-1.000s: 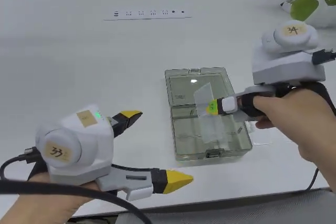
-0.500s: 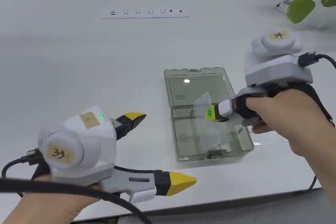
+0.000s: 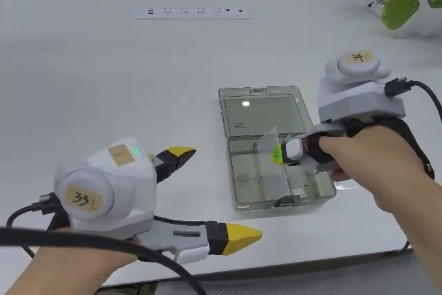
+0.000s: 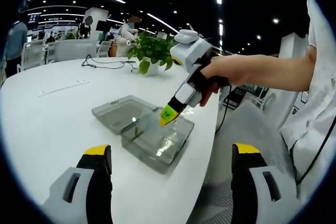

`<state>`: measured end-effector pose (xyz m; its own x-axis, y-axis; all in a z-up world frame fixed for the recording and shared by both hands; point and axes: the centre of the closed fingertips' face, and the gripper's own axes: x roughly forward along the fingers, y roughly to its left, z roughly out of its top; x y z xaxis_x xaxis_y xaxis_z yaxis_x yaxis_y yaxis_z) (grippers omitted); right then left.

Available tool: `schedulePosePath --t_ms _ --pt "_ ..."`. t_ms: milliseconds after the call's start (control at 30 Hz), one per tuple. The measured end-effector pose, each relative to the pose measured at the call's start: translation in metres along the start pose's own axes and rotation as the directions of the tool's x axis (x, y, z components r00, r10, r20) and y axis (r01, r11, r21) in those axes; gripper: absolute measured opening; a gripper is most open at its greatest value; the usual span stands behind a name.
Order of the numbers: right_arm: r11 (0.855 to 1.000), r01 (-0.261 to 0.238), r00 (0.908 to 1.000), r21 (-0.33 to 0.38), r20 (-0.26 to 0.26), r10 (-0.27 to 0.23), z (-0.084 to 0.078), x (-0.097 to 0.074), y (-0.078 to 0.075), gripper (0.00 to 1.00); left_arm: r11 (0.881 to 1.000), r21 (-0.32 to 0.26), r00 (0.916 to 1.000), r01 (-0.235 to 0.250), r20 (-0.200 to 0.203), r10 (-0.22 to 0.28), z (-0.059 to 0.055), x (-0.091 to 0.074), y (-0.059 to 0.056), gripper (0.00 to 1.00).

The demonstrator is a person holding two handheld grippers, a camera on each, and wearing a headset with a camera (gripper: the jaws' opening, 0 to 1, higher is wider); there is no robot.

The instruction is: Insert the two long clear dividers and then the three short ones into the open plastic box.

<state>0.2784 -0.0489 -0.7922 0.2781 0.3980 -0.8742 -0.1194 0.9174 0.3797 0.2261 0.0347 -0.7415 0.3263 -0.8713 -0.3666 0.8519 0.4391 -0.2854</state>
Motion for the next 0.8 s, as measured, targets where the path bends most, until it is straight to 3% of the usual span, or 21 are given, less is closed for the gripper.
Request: schedulePosePath --t_ms 333,800 --pt "0.998 0.030 0.9995 -0.050 0.008 -0.029 0.0026 0.0039 0.0002 0.06 1.000 -0.008 1.0000 0.000 0.003 0.000 0.0012 0.0006 -0.0005 0.97" --pt "0.979 0.093 0.9956 -0.183 0.020 -0.091 0.0015 0.0066 0.0063 0.06 1.000 -0.013 1.0000 -0.008 -0.002 0.008 0.0002 0.0005 0.0018 0.97"
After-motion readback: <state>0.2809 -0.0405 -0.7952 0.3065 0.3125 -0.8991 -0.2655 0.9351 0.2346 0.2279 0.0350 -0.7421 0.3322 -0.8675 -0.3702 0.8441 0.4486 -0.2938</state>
